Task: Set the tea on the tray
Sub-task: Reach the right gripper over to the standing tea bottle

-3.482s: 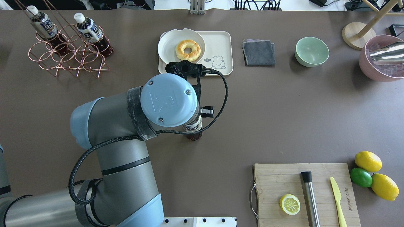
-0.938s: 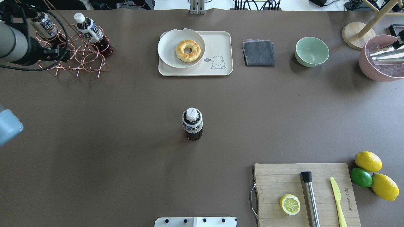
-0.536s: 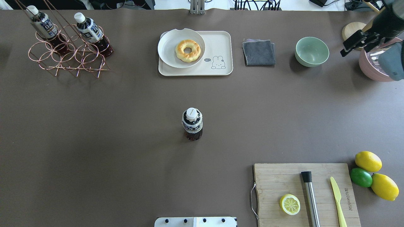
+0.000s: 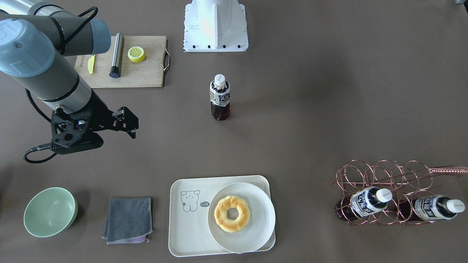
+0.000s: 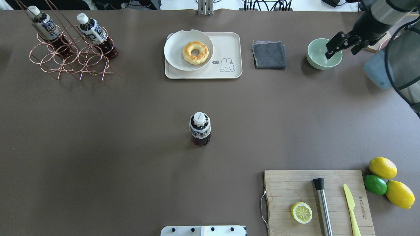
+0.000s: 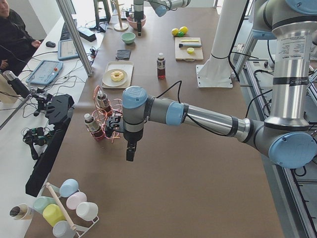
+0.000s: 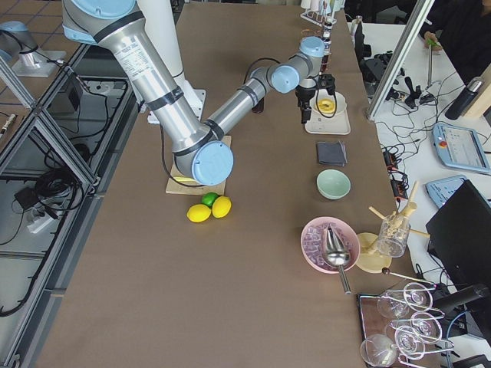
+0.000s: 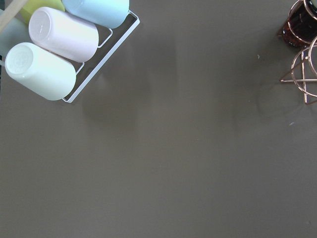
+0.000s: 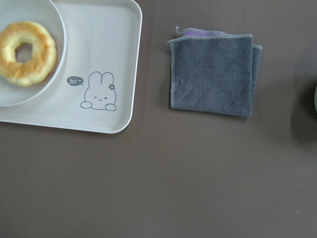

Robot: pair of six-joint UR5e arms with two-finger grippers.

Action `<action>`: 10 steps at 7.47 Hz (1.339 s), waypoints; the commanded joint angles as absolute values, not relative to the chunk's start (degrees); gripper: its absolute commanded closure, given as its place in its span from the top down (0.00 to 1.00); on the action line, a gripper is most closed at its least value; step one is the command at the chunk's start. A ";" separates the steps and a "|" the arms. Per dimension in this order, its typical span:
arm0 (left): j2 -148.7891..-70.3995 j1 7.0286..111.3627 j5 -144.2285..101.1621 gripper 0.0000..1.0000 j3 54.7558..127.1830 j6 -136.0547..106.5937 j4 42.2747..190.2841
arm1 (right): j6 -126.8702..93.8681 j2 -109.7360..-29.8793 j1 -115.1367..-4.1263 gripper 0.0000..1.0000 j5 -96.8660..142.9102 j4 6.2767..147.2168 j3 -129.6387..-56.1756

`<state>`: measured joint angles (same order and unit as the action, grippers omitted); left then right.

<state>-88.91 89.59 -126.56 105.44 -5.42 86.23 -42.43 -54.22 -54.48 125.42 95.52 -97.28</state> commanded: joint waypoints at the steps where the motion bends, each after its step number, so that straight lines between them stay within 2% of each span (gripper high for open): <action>1: -88.16 89.65 -126.65 0.98 104.95 -5.45 86.31 | -45.44 -46.77 -48.73 1.00 118.00 109.56 -103.14; 3: -88.16 89.65 -126.65 0.98 104.59 -5.36 86.48 | -53.29 -46.24 -42.75 1.00 113.84 109.25 -107.04; 6: -90.43 89.65 -126.56 0.98 101.96 -5.36 86.48 | -64.38 -41.07 -30.97 1.00 104.62 109.51 -106.44; 10: -91.76 89.65 -126.56 0.98 101.69 -5.36 86.84 | -64.86 -37.81 -29.00 1.00 103.18 109.34 -103.64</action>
<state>-91.33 89.65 -126.56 101.82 -5.36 86.87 -64.69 -39.89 -29.85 103.45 109.36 -105.80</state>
